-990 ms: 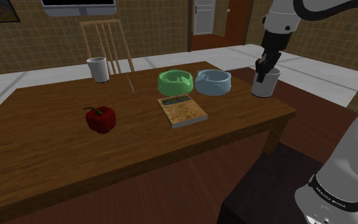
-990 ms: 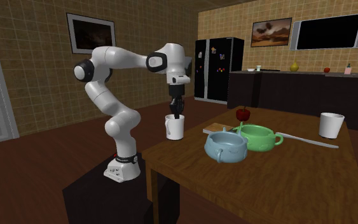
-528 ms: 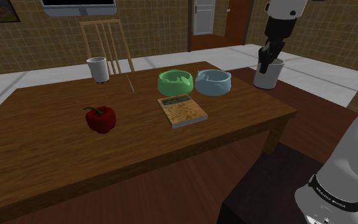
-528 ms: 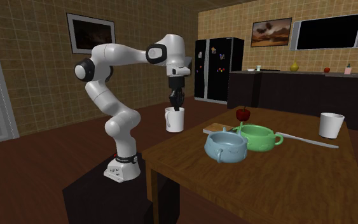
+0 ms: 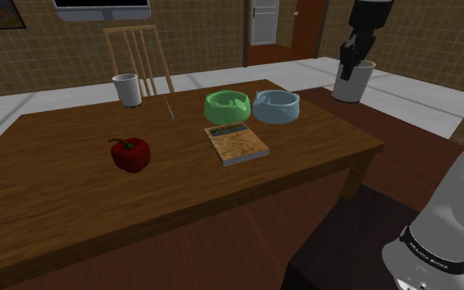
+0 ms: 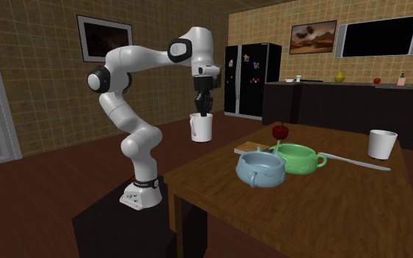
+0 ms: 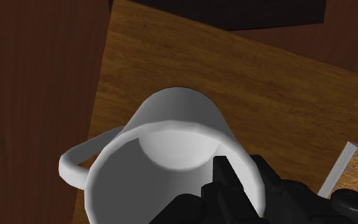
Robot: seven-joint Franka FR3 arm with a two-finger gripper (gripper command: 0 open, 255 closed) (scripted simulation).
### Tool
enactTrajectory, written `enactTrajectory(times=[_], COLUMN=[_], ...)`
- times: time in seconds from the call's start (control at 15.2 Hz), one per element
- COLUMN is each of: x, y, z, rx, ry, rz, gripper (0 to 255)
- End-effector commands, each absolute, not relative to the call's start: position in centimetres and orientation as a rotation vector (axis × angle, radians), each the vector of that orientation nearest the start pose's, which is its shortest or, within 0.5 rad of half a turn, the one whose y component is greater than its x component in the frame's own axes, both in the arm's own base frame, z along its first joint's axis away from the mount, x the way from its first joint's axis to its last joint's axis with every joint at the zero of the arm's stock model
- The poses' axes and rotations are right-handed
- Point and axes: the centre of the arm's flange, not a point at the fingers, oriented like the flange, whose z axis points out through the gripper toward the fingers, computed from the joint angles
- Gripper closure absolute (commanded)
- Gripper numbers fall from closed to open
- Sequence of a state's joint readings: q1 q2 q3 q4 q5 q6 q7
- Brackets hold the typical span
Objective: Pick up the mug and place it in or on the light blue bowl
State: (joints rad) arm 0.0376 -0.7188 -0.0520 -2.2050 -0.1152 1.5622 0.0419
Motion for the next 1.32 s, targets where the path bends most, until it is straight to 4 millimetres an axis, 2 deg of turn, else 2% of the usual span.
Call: enactTrajectory(times=[0.0, 0.4, 1.25], x=[32.7, 32.6, 49.6], y=[-2.4, -2.4, -2.7], z=[65.1, 67.9, 70.6], rx=[-3.218, -3.218, -3.218], ry=[0.081, 0.081, 0.081], rz=[-0.124, -0.124, -0.124], gripper=[255, 255, 255])
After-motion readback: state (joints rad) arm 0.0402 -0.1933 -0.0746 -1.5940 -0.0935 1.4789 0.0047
